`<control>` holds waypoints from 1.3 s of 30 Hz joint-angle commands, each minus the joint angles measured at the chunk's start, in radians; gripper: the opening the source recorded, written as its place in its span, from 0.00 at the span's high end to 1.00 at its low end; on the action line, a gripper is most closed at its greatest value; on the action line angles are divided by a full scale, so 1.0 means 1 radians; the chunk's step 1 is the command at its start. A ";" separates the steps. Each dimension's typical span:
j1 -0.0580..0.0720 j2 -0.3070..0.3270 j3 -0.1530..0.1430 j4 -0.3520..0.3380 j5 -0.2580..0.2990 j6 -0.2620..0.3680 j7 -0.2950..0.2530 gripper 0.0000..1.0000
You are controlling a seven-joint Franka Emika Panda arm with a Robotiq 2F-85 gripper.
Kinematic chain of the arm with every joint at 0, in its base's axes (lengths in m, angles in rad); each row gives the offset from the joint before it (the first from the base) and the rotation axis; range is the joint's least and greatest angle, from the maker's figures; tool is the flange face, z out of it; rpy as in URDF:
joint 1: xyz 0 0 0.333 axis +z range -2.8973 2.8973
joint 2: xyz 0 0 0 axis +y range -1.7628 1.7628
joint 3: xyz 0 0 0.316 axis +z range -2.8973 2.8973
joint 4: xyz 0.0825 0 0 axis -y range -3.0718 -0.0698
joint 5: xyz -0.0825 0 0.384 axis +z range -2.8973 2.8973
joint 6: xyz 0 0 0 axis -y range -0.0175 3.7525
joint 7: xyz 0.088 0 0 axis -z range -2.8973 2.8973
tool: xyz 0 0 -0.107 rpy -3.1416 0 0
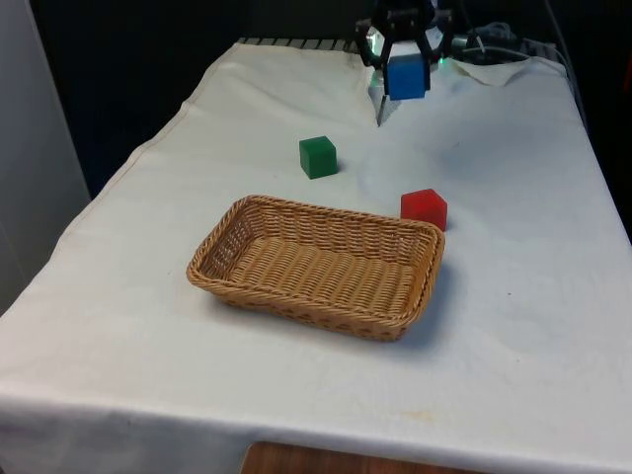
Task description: Pick up the blue cube and place it into the basket.
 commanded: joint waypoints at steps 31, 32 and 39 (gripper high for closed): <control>-0.002 0.140 -0.002 0.198 0.009 -0.043 -0.007 0.99; -0.002 0.150 -0.002 0.209 0.009 -0.042 -0.007 0.99; -0.004 0.214 -0.005 0.275 0.007 -0.041 -0.009 0.99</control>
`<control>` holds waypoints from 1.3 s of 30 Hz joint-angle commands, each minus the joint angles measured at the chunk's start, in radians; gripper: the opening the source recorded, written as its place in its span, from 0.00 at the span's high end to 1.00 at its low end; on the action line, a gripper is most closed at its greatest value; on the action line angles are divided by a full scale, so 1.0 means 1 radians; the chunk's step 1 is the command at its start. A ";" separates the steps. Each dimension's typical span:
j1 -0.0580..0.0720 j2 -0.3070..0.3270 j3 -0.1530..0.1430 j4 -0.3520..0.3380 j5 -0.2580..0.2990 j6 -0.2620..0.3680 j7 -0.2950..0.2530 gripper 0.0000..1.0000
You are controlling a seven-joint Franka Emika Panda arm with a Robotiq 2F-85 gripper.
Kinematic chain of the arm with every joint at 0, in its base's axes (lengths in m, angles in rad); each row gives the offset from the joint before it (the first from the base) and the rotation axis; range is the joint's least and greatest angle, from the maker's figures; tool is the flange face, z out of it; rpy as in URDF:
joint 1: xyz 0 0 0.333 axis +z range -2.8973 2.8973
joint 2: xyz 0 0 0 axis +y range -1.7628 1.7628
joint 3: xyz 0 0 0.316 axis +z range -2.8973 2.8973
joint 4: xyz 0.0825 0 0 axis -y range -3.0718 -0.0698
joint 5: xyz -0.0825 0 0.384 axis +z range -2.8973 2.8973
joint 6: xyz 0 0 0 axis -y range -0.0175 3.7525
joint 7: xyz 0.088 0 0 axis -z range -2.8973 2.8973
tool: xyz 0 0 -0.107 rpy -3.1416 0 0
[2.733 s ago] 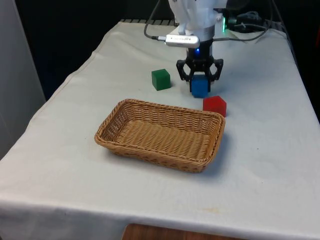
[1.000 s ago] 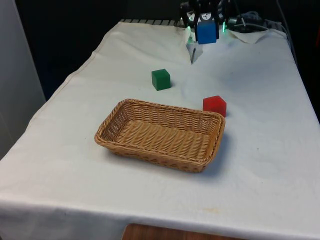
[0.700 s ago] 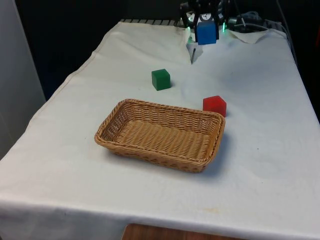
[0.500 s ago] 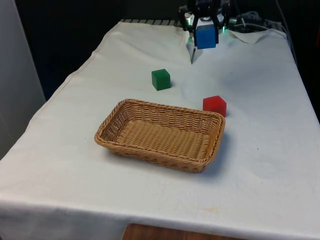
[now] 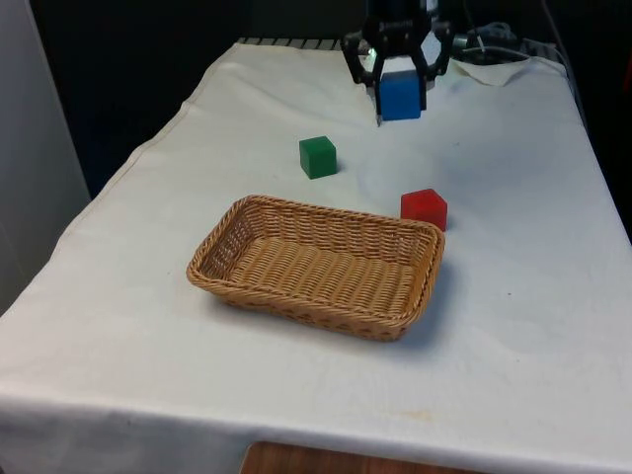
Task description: Pick up the blue cube and place it into the basket.
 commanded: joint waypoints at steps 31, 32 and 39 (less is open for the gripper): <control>-0.003 0.316 -0.048 0.344 -0.002 -0.016 -0.028 0.99; -0.004 0.341 -0.054 0.375 -0.009 -0.029 -0.027 0.99; -0.003 0.410 -0.064 0.456 -0.003 -0.018 -0.029 0.99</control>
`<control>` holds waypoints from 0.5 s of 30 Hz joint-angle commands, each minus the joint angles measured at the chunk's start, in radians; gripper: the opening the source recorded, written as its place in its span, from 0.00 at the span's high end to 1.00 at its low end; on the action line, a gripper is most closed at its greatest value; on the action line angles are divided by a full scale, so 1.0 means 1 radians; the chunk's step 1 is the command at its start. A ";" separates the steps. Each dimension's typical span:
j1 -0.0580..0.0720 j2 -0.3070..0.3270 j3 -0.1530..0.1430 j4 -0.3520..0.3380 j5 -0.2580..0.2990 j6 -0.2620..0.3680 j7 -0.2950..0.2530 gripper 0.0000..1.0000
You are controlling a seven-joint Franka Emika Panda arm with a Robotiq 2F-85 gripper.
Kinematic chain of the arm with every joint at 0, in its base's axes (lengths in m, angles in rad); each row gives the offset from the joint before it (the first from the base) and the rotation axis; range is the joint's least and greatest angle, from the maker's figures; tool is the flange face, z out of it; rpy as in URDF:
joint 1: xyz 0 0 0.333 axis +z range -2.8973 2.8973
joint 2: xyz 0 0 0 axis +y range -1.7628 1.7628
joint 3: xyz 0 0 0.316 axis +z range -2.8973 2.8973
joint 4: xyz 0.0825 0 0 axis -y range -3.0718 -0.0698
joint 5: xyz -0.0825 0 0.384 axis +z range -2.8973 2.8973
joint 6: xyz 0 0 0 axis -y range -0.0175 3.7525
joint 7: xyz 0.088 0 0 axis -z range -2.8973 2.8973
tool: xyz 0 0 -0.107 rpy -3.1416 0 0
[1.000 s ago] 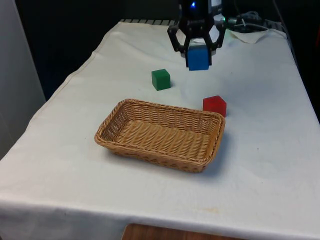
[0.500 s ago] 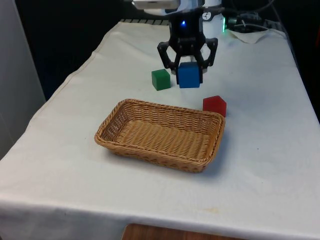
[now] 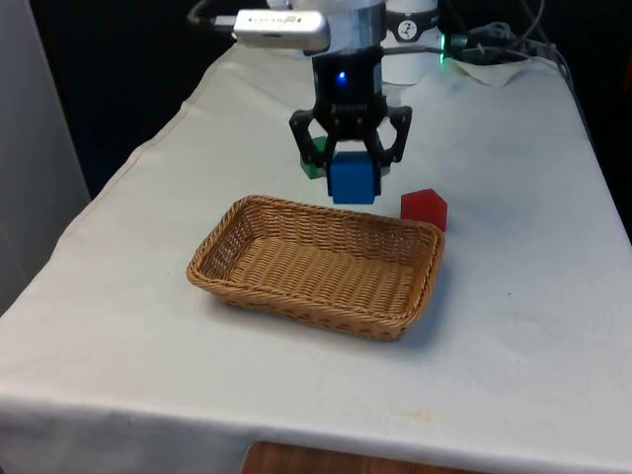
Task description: Pick up the blue cube and place it into the basket.
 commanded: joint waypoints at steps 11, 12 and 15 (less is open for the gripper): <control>0.003 0.100 -0.026 0.115 -0.011 -0.007 0.009 0.99; 0.003 0.107 -0.028 0.122 -0.011 -0.006 0.009 0.99; 0.004 0.113 -0.027 0.132 -0.006 -0.007 0.006 0.99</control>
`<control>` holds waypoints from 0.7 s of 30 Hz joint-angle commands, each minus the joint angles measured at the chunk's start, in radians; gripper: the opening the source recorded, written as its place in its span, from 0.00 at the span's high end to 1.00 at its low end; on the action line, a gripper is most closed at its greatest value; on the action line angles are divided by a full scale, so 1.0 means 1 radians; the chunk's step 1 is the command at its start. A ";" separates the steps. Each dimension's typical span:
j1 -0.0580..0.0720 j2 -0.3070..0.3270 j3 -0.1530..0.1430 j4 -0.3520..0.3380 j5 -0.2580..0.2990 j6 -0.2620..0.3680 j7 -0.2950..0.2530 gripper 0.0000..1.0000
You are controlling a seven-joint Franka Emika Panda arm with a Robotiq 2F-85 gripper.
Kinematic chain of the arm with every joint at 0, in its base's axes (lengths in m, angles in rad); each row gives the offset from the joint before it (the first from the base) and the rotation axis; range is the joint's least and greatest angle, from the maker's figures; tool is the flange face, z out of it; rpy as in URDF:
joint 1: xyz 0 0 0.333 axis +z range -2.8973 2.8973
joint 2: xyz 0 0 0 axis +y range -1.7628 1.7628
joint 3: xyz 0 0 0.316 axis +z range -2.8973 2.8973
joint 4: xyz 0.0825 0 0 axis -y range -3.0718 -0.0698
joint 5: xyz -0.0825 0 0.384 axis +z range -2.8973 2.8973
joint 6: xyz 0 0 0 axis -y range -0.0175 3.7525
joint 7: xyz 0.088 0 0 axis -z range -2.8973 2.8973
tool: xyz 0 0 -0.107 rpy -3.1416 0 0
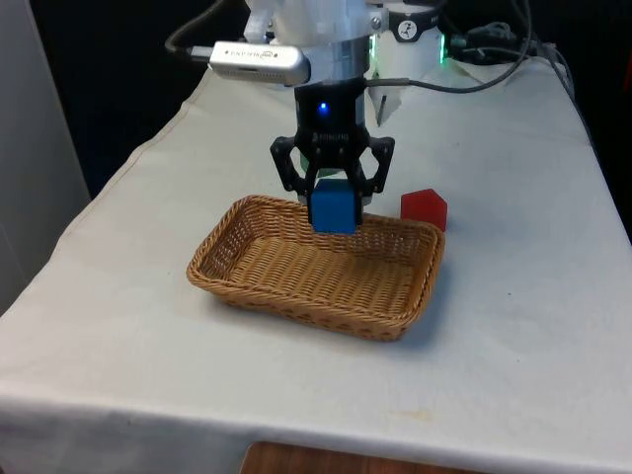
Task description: Pick up the blue cube and place it into the basket.
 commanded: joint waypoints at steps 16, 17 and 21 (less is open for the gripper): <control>0.001 0.070 -0.006 0.046 -0.002 -0.005 0.010 0.99; 0.000 0.064 -0.003 0.040 0.000 0.000 0.005 0.99; 0.002 0.090 -0.006 0.053 -0.002 0.004 0.012 0.99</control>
